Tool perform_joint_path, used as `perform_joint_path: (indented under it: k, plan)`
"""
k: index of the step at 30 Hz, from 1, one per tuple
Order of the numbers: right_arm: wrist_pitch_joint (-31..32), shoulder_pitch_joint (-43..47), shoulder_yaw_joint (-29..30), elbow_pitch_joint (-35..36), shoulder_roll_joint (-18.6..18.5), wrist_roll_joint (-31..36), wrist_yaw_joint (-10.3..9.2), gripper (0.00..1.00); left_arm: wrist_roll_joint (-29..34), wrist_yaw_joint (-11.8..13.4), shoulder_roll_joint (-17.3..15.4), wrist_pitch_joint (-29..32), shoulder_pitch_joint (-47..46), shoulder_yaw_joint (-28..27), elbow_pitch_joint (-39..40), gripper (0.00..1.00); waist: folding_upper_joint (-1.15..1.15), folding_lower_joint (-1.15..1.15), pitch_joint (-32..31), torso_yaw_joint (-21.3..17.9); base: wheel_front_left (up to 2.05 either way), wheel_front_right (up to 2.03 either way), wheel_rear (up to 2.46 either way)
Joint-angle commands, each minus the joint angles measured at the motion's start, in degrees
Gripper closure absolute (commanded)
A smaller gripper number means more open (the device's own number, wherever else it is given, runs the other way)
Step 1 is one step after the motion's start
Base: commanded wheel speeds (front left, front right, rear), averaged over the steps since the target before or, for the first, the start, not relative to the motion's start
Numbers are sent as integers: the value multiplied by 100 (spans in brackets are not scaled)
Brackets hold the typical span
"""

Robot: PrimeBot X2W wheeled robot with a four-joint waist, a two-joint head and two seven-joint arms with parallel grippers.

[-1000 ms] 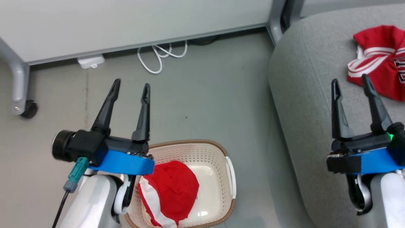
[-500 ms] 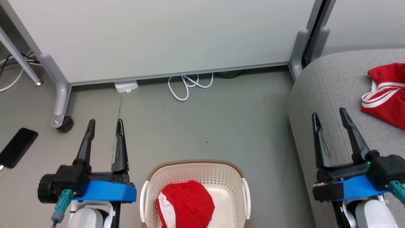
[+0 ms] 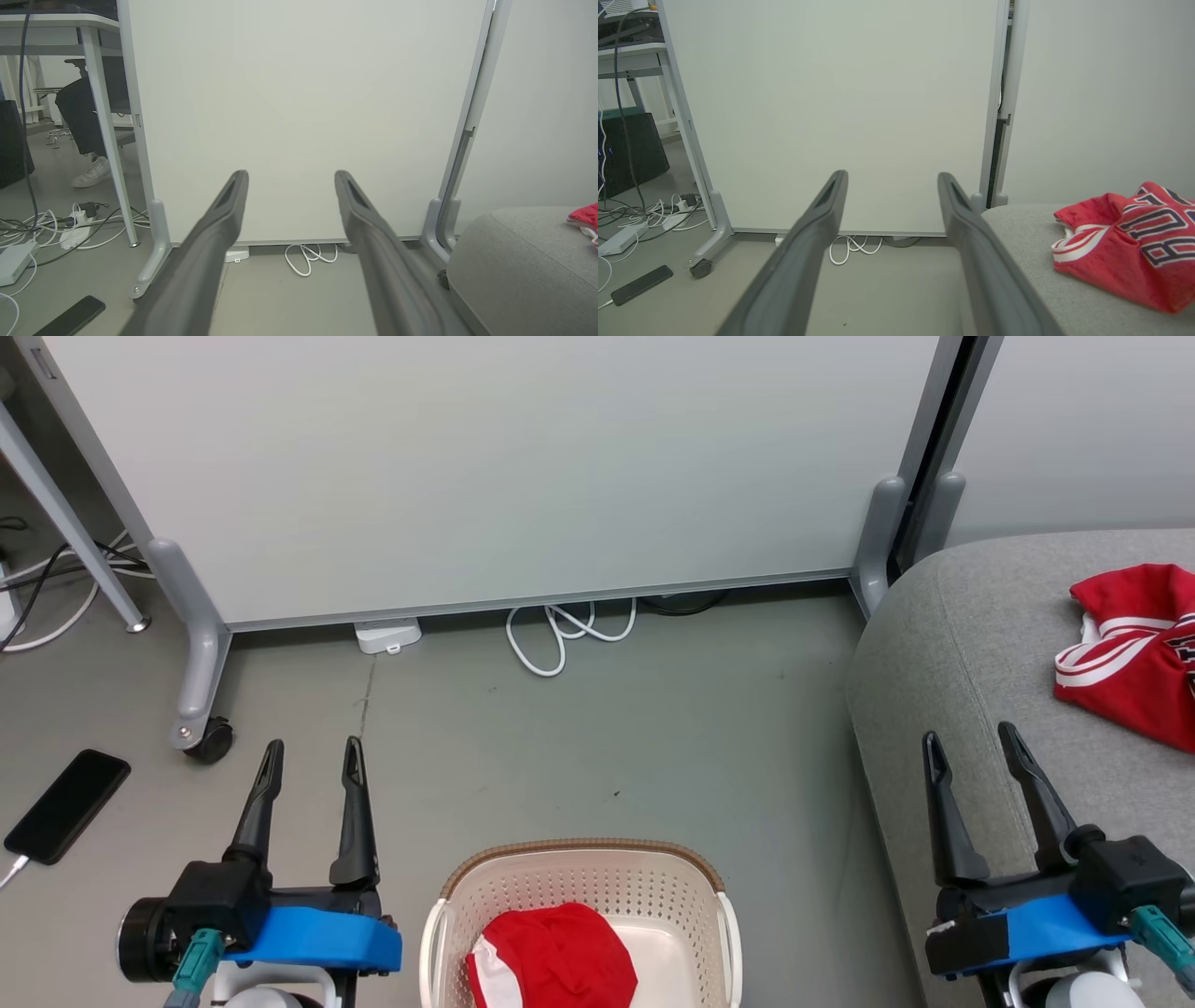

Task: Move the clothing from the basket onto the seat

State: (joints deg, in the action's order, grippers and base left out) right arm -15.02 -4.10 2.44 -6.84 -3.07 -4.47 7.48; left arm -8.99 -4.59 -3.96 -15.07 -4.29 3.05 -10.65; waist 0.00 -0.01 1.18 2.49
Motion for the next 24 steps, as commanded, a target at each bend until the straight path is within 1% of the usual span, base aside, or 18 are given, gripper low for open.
perform_joint_path:
  k: [1,10,24]
  plan:
    - [-24,115,19,-40,20,49,3,0,50,-34,19,-15,57,-29,-22,0,0,1,-9,-4,0,0,0]
    - [-24,50,-19,-136,23,-72,3,0,121,-107,70,-15,-4,-147,-64,0,0,1,29,-11,0,0,0]
    - [-24,7,-55,-140,23,-112,3,0,214,-195,98,-15,-95,-185,-123,0,0,1,36,-3,0,0,0]
